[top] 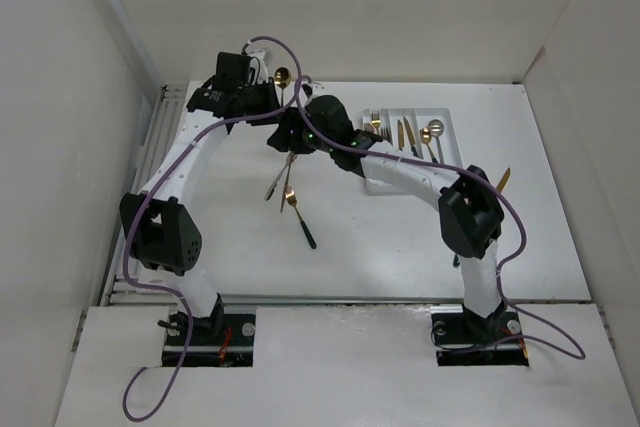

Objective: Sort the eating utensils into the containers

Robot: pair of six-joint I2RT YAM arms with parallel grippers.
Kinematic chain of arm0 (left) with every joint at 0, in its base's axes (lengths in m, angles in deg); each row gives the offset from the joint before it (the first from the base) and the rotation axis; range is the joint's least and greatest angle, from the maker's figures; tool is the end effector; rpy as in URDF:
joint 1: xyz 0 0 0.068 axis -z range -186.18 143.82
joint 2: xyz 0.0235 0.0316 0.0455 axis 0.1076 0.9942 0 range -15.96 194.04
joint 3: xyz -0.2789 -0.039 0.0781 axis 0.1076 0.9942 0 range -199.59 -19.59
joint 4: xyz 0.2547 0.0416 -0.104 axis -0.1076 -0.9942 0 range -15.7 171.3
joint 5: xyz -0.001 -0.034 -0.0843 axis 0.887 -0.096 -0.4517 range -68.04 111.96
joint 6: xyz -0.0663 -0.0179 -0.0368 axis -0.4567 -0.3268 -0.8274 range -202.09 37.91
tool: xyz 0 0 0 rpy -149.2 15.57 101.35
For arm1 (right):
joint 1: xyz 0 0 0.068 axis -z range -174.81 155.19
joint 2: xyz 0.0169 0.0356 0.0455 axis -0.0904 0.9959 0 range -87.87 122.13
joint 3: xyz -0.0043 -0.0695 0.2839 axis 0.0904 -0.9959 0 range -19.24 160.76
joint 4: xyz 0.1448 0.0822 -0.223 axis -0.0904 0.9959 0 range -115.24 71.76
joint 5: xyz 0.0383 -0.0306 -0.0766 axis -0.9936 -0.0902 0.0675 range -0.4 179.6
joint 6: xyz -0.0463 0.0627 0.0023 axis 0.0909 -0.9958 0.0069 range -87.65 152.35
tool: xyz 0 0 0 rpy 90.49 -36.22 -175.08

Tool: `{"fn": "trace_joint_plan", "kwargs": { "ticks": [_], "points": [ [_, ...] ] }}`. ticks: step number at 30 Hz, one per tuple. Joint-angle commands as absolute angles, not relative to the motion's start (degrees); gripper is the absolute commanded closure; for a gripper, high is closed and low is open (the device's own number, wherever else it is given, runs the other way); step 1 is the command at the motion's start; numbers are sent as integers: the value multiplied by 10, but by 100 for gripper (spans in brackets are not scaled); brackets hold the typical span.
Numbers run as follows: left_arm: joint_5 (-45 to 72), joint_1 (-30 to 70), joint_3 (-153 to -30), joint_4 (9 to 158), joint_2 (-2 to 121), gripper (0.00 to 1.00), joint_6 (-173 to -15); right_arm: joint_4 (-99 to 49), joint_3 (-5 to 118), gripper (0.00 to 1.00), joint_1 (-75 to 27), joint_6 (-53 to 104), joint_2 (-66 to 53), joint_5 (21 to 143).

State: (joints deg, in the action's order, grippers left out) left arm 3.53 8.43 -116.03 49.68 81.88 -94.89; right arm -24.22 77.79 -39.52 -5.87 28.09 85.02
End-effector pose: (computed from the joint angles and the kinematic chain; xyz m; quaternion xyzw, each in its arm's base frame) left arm 0.4185 -0.1308 0.3737 0.0901 0.8662 -0.2483 0.4241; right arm 0.3833 0.3868 0.2924 -0.0692 0.8156 0.4043 0.4081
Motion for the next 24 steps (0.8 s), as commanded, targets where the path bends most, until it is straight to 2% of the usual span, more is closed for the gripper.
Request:
{"fn": "trace_joint_plan", "kwargs": {
  "ticks": [1,4,7,8,10,11,12,15,16,17,21,22,24],
  "points": [
    [12,96,-1140,492,782,100,-955,-278,803,44,-388,-63,276,861],
    [12,96,-1134,497,782,100,-955,-278,803,46,-388,-63,276,861],
    [12,102,-1128,497,782,100,-955,-278,803,62,-388,-63,276,861],
    [12,102,-1128,497,782,100,-955,-278,803,72,-382,-63,276,861],
    [12,102,-1128,497,782,100,-955,-278,803,84,-382,-63,276,856],
    [12,102,-1128,497,782,100,-955,-278,808,97,-382,-63,276,856],
    [12,102,-1128,497,782,100,-955,-278,808,100,-382,-63,276,856],
    [27,102,-1128,503,782,98,-948,-278,799,100,-382,-63,264,850],
    [36,102,-1128,503,782,85,-941,-278,783,100,-375,-63,257,850],
    [41,102,-1134,503,782,59,-940,-278,773,100,-369,-63,238,841],
    [76,102,-1145,503,787,6,-929,-239,705,100,-305,-39,172,797],
    [88,96,-1153,498,787,0,-929,-218,695,100,-287,-29,159,790],
    [88,88,-1161,497,792,0,-924,-169,682,100,-230,7,137,791]
  ]
}}
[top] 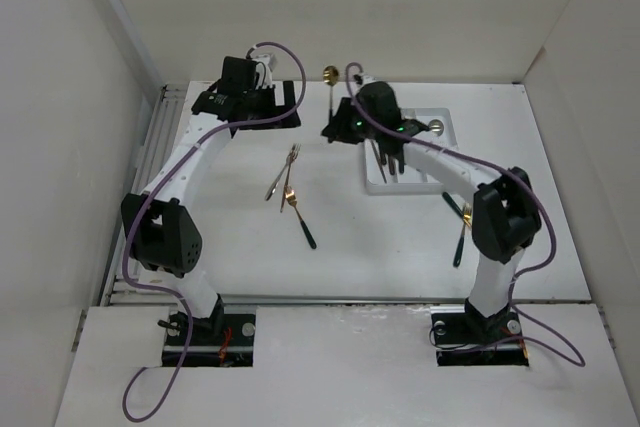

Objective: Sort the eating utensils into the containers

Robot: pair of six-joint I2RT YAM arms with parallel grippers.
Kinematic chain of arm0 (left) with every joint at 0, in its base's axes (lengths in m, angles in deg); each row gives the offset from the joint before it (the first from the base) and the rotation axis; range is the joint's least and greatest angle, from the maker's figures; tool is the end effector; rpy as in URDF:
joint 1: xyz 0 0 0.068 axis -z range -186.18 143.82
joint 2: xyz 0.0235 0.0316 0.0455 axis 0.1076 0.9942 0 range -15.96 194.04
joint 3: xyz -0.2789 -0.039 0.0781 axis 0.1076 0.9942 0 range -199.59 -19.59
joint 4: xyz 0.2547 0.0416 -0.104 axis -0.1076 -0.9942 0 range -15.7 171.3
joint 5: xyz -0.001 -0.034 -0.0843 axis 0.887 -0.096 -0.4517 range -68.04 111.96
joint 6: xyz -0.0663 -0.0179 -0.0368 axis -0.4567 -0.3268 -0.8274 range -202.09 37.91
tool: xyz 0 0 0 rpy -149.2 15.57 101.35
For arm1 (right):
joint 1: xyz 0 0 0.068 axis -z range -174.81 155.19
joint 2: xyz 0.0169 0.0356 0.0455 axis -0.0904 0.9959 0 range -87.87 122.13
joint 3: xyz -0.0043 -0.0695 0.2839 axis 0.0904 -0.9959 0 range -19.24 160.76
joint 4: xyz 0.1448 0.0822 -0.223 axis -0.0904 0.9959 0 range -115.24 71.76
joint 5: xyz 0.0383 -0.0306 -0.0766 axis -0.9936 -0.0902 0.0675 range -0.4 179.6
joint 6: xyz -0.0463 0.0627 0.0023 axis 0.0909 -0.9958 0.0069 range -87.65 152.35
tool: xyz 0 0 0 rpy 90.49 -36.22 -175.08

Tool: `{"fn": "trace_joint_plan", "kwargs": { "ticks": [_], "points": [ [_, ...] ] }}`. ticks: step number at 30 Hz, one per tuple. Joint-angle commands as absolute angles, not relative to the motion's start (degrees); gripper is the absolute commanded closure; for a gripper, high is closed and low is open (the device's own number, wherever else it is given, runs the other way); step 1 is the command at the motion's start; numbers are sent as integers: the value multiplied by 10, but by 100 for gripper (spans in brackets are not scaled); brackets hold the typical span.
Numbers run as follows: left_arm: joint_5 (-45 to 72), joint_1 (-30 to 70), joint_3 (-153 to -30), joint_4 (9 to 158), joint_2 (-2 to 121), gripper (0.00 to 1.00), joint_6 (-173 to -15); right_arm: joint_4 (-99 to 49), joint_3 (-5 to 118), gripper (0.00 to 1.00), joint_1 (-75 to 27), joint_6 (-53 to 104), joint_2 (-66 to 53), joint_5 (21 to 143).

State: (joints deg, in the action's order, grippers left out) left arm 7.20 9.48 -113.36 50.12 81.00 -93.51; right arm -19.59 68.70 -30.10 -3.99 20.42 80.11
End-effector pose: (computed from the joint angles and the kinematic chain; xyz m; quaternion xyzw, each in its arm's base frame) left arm 0.4137 -0.1336 0.3626 0.0923 0.8743 -0.2188 0.4233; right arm 0.4036 0.2990 0.2867 -0.0361 0.8455 0.3659 0.3872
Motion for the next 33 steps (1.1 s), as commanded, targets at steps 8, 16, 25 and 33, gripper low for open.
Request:
{"fn": "trace_joint_plan", "kwargs": {
  "ticks": [8,16,25,33],
  "points": [
    [128,72,-1139,492,803,0,-856,139,736,100,-64,246,156,812],
    [171,82,-1058,472,896,32,-787,177,747,100,51,285,183,804],
    [158,82,-1024,500,913,45,-755,179,744,100,46,285,251,827],
    [119,88,-1019,506,932,42,-755,180,759,68,46,273,281,849]
  ]
}}
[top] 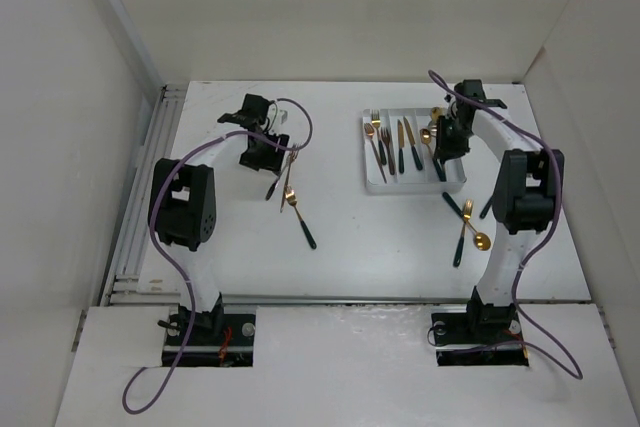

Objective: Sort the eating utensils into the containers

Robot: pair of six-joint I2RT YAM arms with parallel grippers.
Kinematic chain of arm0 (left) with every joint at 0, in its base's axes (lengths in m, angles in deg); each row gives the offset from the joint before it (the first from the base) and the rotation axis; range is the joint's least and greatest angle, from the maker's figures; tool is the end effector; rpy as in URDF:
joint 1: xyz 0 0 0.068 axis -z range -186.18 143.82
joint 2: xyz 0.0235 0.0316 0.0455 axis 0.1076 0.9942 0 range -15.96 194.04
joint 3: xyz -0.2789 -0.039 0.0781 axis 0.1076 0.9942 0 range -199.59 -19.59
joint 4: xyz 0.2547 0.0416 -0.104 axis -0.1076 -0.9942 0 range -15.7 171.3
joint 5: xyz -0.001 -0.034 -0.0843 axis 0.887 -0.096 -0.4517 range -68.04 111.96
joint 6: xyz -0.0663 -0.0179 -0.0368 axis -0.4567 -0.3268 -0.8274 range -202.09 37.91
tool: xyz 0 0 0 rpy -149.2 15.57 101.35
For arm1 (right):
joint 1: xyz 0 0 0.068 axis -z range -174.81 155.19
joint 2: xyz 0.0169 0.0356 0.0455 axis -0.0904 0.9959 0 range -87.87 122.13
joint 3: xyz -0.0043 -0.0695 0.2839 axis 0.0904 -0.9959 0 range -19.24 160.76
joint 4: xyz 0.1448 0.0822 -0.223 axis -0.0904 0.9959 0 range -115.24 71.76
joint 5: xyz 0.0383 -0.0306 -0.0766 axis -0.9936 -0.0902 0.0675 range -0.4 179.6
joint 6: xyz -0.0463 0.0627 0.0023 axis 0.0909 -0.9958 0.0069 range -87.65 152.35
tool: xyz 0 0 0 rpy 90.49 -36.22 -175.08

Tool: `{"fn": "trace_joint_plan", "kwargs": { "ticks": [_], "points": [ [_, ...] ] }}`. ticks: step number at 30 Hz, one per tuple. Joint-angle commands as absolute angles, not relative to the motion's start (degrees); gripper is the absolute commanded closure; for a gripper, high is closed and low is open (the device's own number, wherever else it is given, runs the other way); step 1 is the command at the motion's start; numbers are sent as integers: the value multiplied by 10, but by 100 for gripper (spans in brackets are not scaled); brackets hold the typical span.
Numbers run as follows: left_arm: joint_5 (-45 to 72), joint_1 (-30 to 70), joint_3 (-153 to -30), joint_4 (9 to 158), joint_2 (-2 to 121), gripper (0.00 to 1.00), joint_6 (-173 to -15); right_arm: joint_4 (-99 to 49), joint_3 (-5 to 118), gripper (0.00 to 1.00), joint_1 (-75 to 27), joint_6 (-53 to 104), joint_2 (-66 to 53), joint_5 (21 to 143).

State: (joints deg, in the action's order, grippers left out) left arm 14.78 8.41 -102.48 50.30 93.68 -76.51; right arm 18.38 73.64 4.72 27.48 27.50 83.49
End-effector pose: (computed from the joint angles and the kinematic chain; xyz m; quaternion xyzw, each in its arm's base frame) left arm 0.4352 -0.1219 0.1978 0.1850 0.9409 -0.0817 0.2716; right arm 0.4643 0.0108 0.1967 0.0265 0.9767 0.0618 0.2040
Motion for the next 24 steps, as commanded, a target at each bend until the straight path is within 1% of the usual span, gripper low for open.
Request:
{"fn": "trace_joint_plan", "kwargs": {
  "ticks": [1,4,5,6,9,12,13,15,20,24],
  "points": [
    [119,88,-1019,506,932,42,-755,188,766,61,46,273,286,862],
    [112,94,-1019,506,932,41,-755,194,766,45,33,268,279,895],
    [112,99,-1019,506,932,41,-755,194,761,42,26,268,270,901],
    [112,99,-1019,506,932,39,-755,194,756,41,26,268,265,907],
    [123,114,-1024,506,944,39,-750,194,750,40,15,268,243,928],
    [161,119,-1024,511,965,45,-750,200,750,40,2,263,213,947],
    [172,119,-1024,519,971,48,-750,200,745,40,-5,263,195,947],
    [201,119,-1030,519,987,58,-750,200,738,40,-11,263,177,947],
    [191,119,-1043,519,999,59,-750,188,727,38,-17,263,122,936],
    [172,119,-1055,519,1006,59,-750,177,706,38,-17,263,100,915]
  ]
}}
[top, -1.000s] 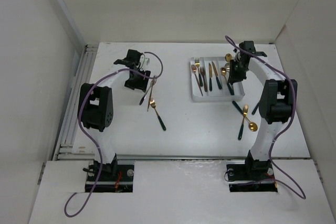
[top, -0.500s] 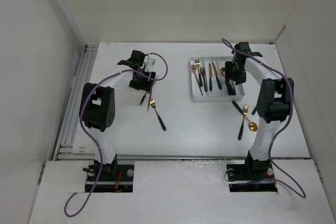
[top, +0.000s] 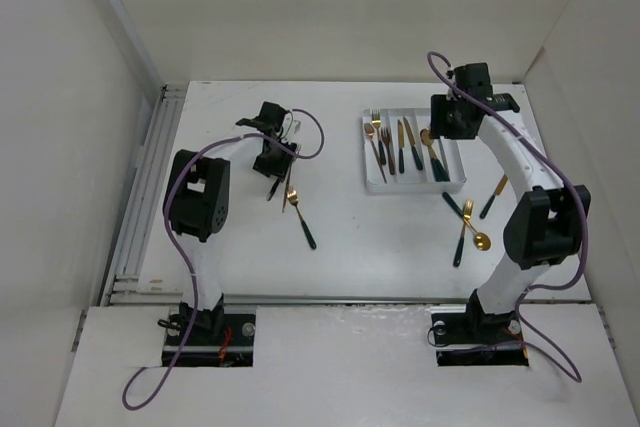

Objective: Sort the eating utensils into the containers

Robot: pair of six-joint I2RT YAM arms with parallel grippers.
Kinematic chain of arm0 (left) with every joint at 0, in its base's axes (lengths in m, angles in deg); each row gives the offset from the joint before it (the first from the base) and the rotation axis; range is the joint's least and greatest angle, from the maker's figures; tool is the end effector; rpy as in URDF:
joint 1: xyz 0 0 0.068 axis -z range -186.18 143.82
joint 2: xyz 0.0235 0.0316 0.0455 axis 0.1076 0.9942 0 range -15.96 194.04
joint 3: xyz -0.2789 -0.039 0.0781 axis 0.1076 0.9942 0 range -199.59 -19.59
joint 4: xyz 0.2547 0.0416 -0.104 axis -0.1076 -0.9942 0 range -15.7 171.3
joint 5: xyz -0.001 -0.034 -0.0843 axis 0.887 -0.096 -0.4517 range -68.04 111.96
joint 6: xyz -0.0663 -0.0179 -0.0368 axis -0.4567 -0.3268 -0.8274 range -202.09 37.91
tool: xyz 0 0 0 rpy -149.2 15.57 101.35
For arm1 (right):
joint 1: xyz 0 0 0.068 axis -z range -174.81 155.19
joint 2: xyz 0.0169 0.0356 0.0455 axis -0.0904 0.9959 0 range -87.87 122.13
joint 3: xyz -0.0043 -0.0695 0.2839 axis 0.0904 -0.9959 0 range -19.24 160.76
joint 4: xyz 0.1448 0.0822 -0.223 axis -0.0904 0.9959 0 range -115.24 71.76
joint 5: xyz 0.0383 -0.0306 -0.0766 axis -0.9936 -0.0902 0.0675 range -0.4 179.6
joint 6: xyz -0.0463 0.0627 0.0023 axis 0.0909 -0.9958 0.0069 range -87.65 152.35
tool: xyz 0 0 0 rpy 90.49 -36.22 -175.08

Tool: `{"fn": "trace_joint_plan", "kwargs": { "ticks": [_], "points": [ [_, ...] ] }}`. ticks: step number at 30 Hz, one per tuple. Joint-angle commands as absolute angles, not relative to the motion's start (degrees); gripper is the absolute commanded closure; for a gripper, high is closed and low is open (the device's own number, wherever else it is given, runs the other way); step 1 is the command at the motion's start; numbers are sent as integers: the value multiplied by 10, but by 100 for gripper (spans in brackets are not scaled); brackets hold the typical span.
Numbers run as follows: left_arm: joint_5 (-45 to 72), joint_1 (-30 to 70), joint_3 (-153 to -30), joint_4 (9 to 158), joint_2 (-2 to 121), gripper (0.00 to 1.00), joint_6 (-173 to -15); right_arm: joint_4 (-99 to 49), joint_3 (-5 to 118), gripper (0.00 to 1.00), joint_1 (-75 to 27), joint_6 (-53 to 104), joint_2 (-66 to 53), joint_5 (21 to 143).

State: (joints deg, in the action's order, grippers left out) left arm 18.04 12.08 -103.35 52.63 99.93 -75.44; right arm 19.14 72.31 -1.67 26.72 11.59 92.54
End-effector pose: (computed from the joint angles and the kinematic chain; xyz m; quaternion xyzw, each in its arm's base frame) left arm 0.4420 -0.1506 0.1575 0.2170 0.9425 -0.0584 0.2473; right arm 0.4188 0.0469 0.3057 -0.0019 0.9461 0.0111 0.3238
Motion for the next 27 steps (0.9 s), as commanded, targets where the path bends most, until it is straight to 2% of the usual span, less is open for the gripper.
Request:
{"fn": "trace_joint_plan", "kwargs": {
  "ticks": [1,4,7,10,11,14,15,22,24,27],
  "points": [
    [163,119,-1062,519,1006,59,-750,177,700,38,-17,263,93,915],
    [152,125,-1067,514,1020,51,-750,177,694,38,-17,258,82,915],
    [152,137,-1067,514,1033,51,-750,172,683,38,-17,258,77,915],
    [194,156,-1067,514,1047,58,-750,172,683,38,-17,258,71,915],
    [224,161,-1067,514,1059,70,-750,172,678,38,-17,258,71,915],
    [232,161,-1062,514,1066,97,-755,172,678,38,-17,252,65,910],
    [222,161,-1056,514,1066,100,-755,172,678,38,-17,252,60,910],
    [206,156,-1050,514,1029,100,-755,178,683,38,-27,247,41,917],
    [237,156,-1050,526,1001,100,-755,178,678,38,-34,242,28,922],
    [357,180,-1038,583,922,100,-724,178,672,38,-54,237,23,933]
  ]
}}
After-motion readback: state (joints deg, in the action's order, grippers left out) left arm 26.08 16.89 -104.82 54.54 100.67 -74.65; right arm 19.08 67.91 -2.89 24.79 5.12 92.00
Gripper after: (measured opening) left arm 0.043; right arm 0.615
